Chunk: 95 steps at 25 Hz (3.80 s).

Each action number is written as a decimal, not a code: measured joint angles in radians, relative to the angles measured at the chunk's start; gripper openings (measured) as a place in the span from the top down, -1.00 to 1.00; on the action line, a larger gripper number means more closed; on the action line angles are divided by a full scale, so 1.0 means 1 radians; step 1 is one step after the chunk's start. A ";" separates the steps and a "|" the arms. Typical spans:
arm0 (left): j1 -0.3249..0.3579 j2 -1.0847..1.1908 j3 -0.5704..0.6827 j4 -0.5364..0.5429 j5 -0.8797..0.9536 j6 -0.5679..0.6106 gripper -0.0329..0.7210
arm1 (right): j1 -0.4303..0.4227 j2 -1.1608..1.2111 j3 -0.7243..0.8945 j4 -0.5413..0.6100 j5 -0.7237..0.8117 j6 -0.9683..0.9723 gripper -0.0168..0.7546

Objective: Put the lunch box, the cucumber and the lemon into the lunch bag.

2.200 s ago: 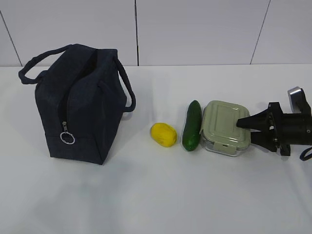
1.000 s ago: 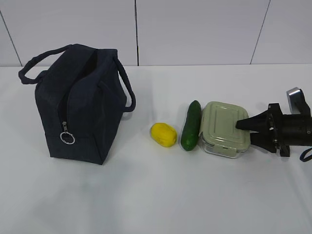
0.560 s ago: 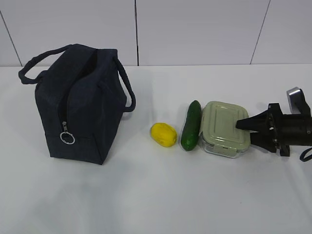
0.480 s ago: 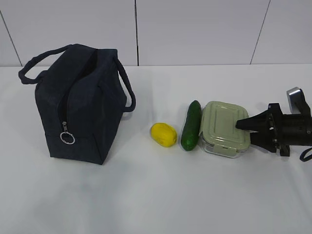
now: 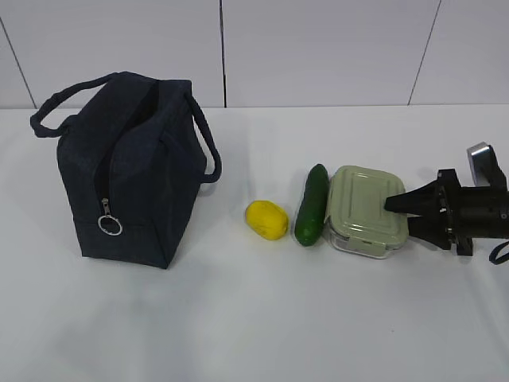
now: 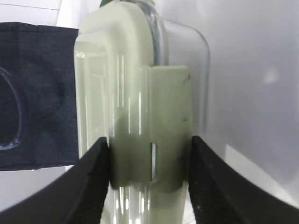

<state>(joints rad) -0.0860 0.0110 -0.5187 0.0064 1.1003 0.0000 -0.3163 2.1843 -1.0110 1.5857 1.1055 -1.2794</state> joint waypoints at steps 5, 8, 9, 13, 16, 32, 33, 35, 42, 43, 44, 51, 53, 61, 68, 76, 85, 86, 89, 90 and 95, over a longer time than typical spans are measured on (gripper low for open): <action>0.000 0.000 0.000 0.000 0.000 0.000 0.29 | 0.000 0.000 0.000 -0.004 0.001 0.000 -0.04; 0.000 0.000 0.000 0.000 0.000 0.000 0.29 | 0.000 0.000 0.000 -0.004 0.001 0.000 -0.04; 0.000 0.000 0.000 0.000 0.000 0.000 0.29 | 0.000 0.000 0.000 -0.004 0.002 0.000 -0.04; 0.000 0.000 0.000 0.000 0.000 0.000 0.29 | 0.000 0.000 0.000 -0.006 0.002 0.000 -0.04; 0.000 0.000 0.000 0.000 0.000 0.000 0.29 | 0.000 0.000 0.000 -0.008 0.003 0.000 -0.04; 0.000 0.000 0.000 0.000 0.000 0.000 0.29 | 0.000 0.000 0.000 -0.012 0.005 0.000 -0.04; 0.000 0.000 0.000 0.000 0.000 0.000 0.29 | 0.000 0.000 0.000 -0.012 0.005 0.000 -0.04; 0.000 0.000 0.000 0.000 0.000 0.000 0.29 | 0.000 0.000 0.000 -0.012 0.005 0.000 -0.04; 0.000 0.000 0.000 0.000 0.000 0.000 0.29 | 0.000 0.000 0.000 -0.012 0.005 0.000 -0.04; 0.000 0.000 0.000 0.000 0.000 0.000 0.29 | 0.000 0.000 0.000 -0.012 0.005 0.000 -0.04; 0.000 0.000 0.000 0.000 0.000 0.000 0.29 | 0.000 0.000 0.000 -0.012 0.005 0.000 -0.04; 0.000 0.000 0.000 0.000 0.000 0.000 0.29 | 0.000 -0.008 0.000 -0.015 0.005 0.005 -0.04; 0.000 0.000 0.000 0.000 0.000 0.000 0.29 | 0.000 -0.012 0.000 -0.020 0.003 0.011 -0.04; 0.000 0.000 0.000 0.000 0.000 0.000 0.29 | 0.000 -0.013 0.000 -0.037 0.003 0.038 -0.04; 0.000 0.000 0.000 0.000 0.000 0.000 0.29 | 0.000 -0.021 0.000 -0.046 0.003 0.051 -0.04; 0.000 0.000 -0.015 -0.006 0.000 0.000 0.29 | 0.000 -0.064 0.000 -0.052 0.001 0.069 -0.04; 0.000 0.113 -0.058 -0.021 -0.022 0.000 0.29 | 0.000 -0.096 0.002 -0.087 -0.003 0.093 -0.04; 0.000 0.134 -0.066 -0.032 -0.036 0.000 0.29 | 0.000 -0.111 0.002 -0.090 -0.003 0.095 -0.04; 0.000 0.210 -0.085 -0.082 -0.085 0.000 0.29 | 0.000 -0.151 0.002 -0.090 -0.003 0.103 -0.04; 0.000 0.241 -0.092 -0.107 -0.097 0.000 0.29 | 0.000 -0.163 0.002 -0.090 -0.001 0.109 -0.04; 0.000 0.402 -0.148 -0.206 -0.109 0.000 0.29 | 0.001 -0.225 0.002 -0.099 -0.001 0.140 -0.03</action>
<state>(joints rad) -0.0860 0.4133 -0.6664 -0.1991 0.9916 0.0000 -0.3157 1.9588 -1.0092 1.4871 1.1044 -1.1397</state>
